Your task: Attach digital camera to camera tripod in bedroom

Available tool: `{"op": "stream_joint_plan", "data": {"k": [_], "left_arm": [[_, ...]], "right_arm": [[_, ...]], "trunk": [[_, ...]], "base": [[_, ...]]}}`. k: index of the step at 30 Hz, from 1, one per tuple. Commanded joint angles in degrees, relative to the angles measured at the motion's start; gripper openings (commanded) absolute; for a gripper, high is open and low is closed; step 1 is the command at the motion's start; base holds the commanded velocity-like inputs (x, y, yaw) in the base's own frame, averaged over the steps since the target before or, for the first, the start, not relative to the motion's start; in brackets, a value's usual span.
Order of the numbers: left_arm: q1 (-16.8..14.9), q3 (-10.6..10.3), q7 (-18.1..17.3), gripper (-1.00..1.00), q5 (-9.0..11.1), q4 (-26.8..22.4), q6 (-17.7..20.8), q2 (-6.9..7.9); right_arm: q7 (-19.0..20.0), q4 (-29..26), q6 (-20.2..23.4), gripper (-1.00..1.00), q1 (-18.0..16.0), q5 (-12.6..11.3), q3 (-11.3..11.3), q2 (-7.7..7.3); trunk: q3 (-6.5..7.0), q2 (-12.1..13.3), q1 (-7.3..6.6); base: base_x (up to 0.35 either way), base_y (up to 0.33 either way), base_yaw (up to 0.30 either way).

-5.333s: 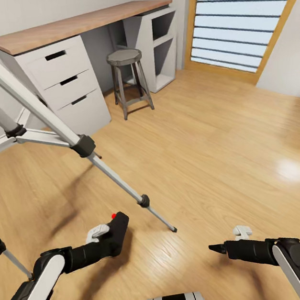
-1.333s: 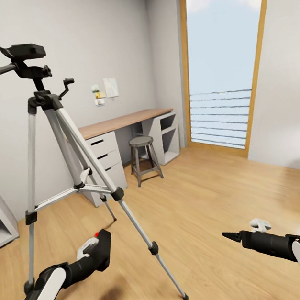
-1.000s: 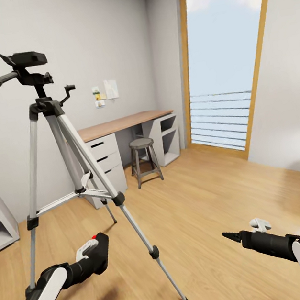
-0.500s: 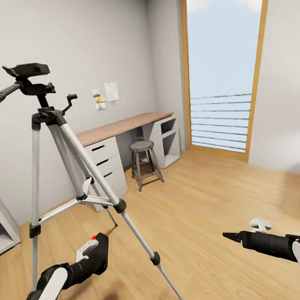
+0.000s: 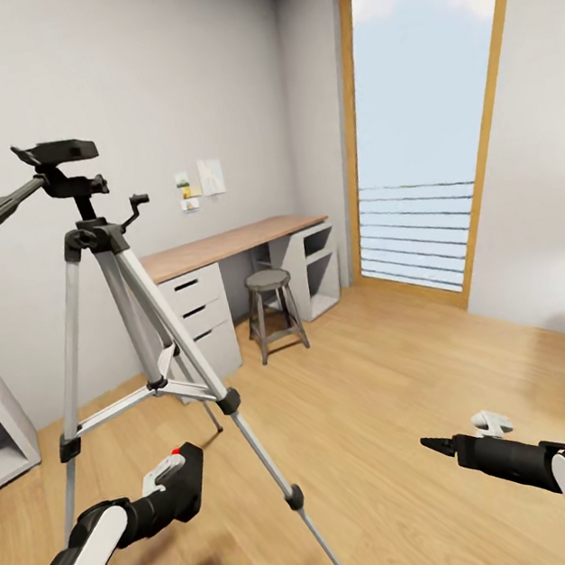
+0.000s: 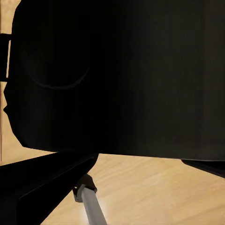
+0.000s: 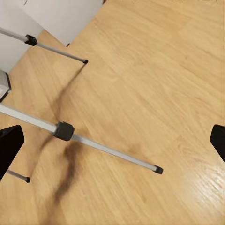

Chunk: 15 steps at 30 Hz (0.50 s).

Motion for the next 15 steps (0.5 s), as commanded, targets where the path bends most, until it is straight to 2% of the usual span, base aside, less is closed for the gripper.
{"op": "stream_joint_plan", "data": {"k": [1, 6, 9, 10, 14, 15], "left_arm": [[0.0, -0.2, 0.7, -1.0, 0.6, 1.0, -0.1, 0.04], [0.0, -0.4, 1.4, -1.0, 0.4, 5.4, -0.4, -1.03], [0.0, -0.3, 1.6, -1.0, 0.3, 7.3, -0.5, -1.87], [0.0, -0.4, 1.6, -1.0, 0.2, 7.6, -0.5, -2.17], [0.0, -0.5, 1.7, -1.0, 0.3, 8.9, -0.6, -2.31], [0.0, -0.8, 1.5, -1.0, 0.3, 15.7, -0.8, -3.58]], "right_arm": [[0.0, 0.0, 0.4, 1.0, 0.0, -0.3, -0.1, -0.02], [0.0, 0.0, 0.4, 1.0, 0.0, -0.3, -1.7, -0.21], [0.1, 0.0, 0.4, 1.0, 0.0, -0.2, -4.2, -0.26], [0.2, 0.0, 0.4, 1.0, 0.0, -0.2, -6.2, -0.29], [0.2, 0.0, 0.4, 1.0, 0.0, -0.1, -7.0, -0.41], [0.3, 0.0, -0.3, 1.0, 0.0, 0.0, -7.1, -0.5]], "trunk": [[0.12, 0.4, -0.24], [1.02, 2.4, -1.33], [1.56, 3.6, -1.99], [1.74, 4.0, -2.21], [2.46, 5.6, -3.09], [2.64, 6.0, -3.31]], "base": [[0.0, 0.0, 0.0], [0.0, 0.0, 0.0], [0.0, 0.0, 0.0], [0.0, 0.0, 0.0], [0.0, 0.0, 0.0], [0.0, 0.0, 0.0]]}}
